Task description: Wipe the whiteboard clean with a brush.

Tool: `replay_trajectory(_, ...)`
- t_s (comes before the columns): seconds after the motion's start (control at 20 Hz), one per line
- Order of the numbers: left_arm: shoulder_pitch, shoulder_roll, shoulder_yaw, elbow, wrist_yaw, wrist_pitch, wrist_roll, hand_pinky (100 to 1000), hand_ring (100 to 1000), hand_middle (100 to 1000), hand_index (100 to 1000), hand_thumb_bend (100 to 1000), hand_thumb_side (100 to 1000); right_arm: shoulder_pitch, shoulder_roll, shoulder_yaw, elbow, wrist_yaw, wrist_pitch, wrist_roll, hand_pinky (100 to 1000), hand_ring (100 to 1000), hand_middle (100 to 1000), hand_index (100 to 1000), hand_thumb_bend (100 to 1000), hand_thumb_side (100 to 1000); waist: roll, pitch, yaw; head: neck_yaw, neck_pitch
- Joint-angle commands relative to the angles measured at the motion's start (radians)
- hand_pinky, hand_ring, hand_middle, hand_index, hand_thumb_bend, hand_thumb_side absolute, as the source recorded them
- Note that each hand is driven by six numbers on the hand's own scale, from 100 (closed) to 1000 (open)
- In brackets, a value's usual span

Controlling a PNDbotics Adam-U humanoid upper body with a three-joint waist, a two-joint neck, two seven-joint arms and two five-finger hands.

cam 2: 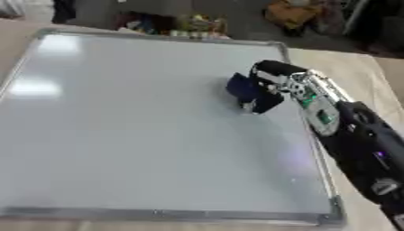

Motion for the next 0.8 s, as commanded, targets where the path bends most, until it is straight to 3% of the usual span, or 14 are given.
replay_trajectory(0.05, -0.01, 0.016, 0.001, -0.017, 0.005, 0.001, 0.001, 500, 367, 458, 476, 222, 872, -0.018, -0.012, -0.002, 0.006, 0.007, -0.008, 0.008, 677, 761, 415, 242, 165, 252, 0.003, -0.016, 0.003, -0.004, -0.012)
replay_trajectory(0.35, -0.01, 0.016, 0.001, -0.016, 0.006, 0.003, 0.003, 501, 368, 458, 476, 220, 870, -0.022, -0.011, -0.001, 0.003, -0.022, -0.011, 0.048, 689, 790, 466, 325, 163, 242, 0.003, -0.017, 0.001, -0.003, -0.01)
replay_trajectory(0.6, -0.01, 0.016, 0.0, -0.016, 0.007, 0.004, 0.005, 502, 369, 459, 476, 218, 870, -0.024, -0.012, -0.006, -0.002, -0.055, -0.006, 0.091, 708, 832, 576, 400, 187, 239, 0.003, -0.021, 0.0, -0.002, -0.013)
replay_trajectory(0.8, -0.01, 0.016, 0.0, -0.016, 0.009, 0.005, 0.007, 502, 370, 459, 476, 218, 869, -0.025, -0.014, -0.011, -0.007, -0.065, 0.003, 0.089, 710, 838, 620, 296, 230, 249, 0.004, -0.023, -0.001, -0.002, -0.017)
